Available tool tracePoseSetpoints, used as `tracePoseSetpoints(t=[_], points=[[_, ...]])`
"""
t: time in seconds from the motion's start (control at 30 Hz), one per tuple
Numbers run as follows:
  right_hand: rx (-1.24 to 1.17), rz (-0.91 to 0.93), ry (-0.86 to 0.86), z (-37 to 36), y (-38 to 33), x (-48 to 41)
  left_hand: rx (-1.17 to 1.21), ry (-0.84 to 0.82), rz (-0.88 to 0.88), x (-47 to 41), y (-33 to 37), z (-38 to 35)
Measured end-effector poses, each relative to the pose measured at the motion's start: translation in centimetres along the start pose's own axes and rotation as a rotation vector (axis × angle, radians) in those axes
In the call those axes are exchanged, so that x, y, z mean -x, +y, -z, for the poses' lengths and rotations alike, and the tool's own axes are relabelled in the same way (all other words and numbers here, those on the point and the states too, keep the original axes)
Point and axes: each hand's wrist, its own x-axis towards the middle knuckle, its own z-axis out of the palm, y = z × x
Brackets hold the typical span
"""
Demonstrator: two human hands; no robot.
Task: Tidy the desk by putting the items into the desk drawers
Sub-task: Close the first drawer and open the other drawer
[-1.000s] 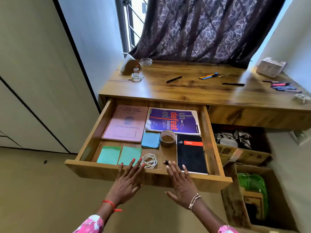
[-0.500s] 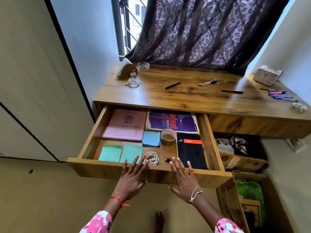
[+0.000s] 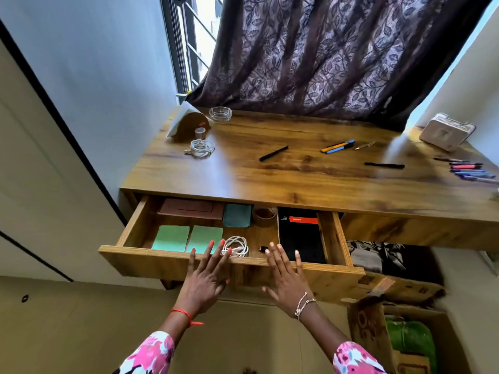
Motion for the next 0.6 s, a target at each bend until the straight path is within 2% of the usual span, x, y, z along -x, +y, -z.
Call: tracePoseSetpoints(t=[0.23,0.47,0.6], points=[[0.068,0.017,0.092,-0.5,2.3,-5.6,0.015,-0.005,0.032,-5.5,-1.7,-0.8],[0.138,0.017,0.056,-0.9,3.8,-9.6,0.035,-0.014,0.024,-9.7,-3.1,-1.8],[0.180,-0.002,0.047,-0.8,4.5,-11.7,0.029,0.048,0.011,-11.9,-3.5,-2.3]])
